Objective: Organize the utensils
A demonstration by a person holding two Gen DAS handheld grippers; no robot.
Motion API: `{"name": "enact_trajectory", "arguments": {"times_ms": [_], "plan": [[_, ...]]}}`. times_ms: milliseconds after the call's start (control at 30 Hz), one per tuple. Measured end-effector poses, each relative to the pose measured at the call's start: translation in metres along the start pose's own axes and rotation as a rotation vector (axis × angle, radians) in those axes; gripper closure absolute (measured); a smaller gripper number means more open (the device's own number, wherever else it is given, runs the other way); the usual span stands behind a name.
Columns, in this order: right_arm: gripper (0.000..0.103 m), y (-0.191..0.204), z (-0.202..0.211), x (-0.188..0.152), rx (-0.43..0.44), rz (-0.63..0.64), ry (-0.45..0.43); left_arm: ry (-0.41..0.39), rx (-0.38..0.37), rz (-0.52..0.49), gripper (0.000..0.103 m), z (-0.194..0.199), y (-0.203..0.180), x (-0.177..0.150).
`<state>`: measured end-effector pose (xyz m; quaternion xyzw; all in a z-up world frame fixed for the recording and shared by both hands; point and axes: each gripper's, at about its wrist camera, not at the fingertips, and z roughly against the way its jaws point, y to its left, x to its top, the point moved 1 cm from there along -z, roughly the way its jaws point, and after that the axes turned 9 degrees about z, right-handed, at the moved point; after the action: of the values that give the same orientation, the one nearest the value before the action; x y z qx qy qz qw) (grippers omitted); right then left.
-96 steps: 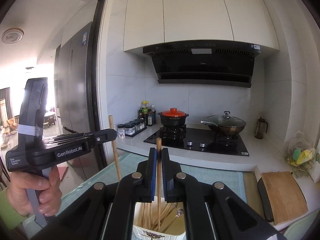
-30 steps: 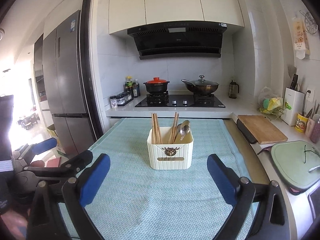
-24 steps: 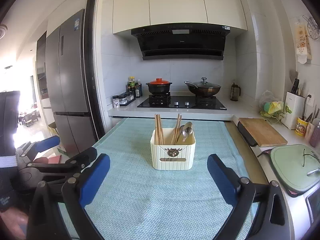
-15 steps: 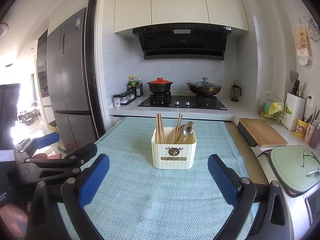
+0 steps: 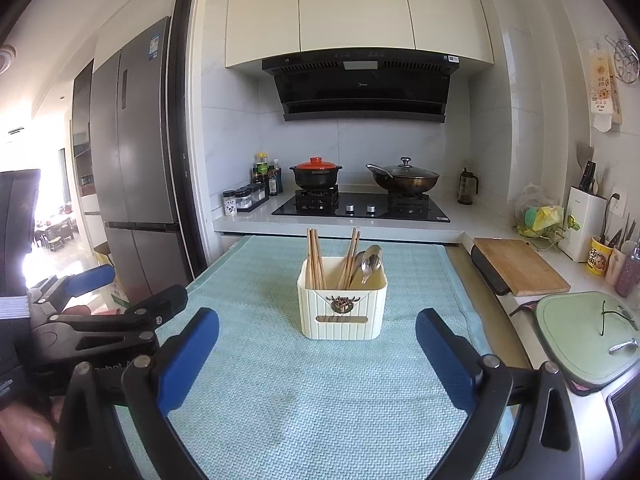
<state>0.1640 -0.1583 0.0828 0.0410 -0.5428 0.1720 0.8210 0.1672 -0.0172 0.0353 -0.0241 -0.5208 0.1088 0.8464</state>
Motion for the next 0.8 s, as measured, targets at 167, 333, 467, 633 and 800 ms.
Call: {"name": "enact_trajectory", "arguments": {"times_ms": [167, 333, 467, 633, 800], "plan": [[0.002, 0.0006, 0.0005, 0.0001, 0.0, 0.001, 0.0, 0.009, 0.009, 0.012, 0.0, -0.0025, 0.0035, 0.0016], [0.002, -0.0001, 0.0004, 0.0004, -0.003, 0.002, -0.003, 0.009, 0.018, 0.017, 0.0, -0.0034, 0.006, 0.0014], [0.002, 0.0002, 0.0008, 0.0, -0.002, 0.003, -0.003, 0.01, 0.021, 0.015, 0.0, -0.0034, 0.0059, 0.0006], [0.002, 0.0, 0.0013, 0.0, -0.002, 0.003, -0.002, 0.004, 0.03, -0.006, 0.0, -0.0032, 0.004, -0.0006], [0.002, -0.0004, 0.0014, -0.0006, -0.002, 0.003, 0.0, 0.005, 0.032, -0.005, 0.0, -0.0019, 0.0053, -0.0009]]}}
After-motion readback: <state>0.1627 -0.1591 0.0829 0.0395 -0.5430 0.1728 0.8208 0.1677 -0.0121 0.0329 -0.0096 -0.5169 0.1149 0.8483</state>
